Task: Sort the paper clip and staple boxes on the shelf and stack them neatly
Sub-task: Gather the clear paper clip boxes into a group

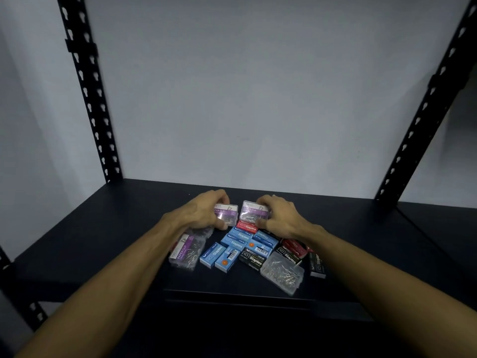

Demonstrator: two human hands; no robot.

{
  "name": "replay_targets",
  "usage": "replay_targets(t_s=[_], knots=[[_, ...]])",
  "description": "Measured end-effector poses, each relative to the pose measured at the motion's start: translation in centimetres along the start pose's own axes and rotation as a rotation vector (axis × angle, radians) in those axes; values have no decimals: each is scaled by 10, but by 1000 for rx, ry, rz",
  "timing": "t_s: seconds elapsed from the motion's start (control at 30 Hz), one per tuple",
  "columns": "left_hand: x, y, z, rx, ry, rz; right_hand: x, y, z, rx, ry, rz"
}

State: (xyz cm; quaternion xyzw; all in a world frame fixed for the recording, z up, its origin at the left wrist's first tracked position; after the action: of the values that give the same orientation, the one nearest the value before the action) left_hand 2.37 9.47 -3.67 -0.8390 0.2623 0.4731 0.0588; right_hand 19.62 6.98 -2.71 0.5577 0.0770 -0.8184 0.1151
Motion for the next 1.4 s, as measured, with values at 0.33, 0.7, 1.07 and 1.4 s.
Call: replay_targets(t_s=[0.33,0.7,1.07,1.4], knots=[[4,-15,6,74,37,-5,-2,-9,0,-60,18,27],[-2,-24,11,147,166,23,-2,-20,-12,23,-189,115],[-87,7,53,113,307,-170,-20,-48,21,-36,-360,45],[-133,73,168,-105,228,-233,27,-119,138,-212,-323,174]])
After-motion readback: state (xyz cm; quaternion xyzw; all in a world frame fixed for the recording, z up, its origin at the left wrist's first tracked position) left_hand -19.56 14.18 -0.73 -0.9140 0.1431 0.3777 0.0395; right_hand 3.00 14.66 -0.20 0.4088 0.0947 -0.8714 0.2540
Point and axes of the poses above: each hand's wrist, its own y-axis away from the middle knuckle, its own x-axis out of the palm, z = x × y, the point moved 10 cm from there along -y, towards the middle knuckle, and after that the axes turned 9 degrees about z, right-handed, at the moved point
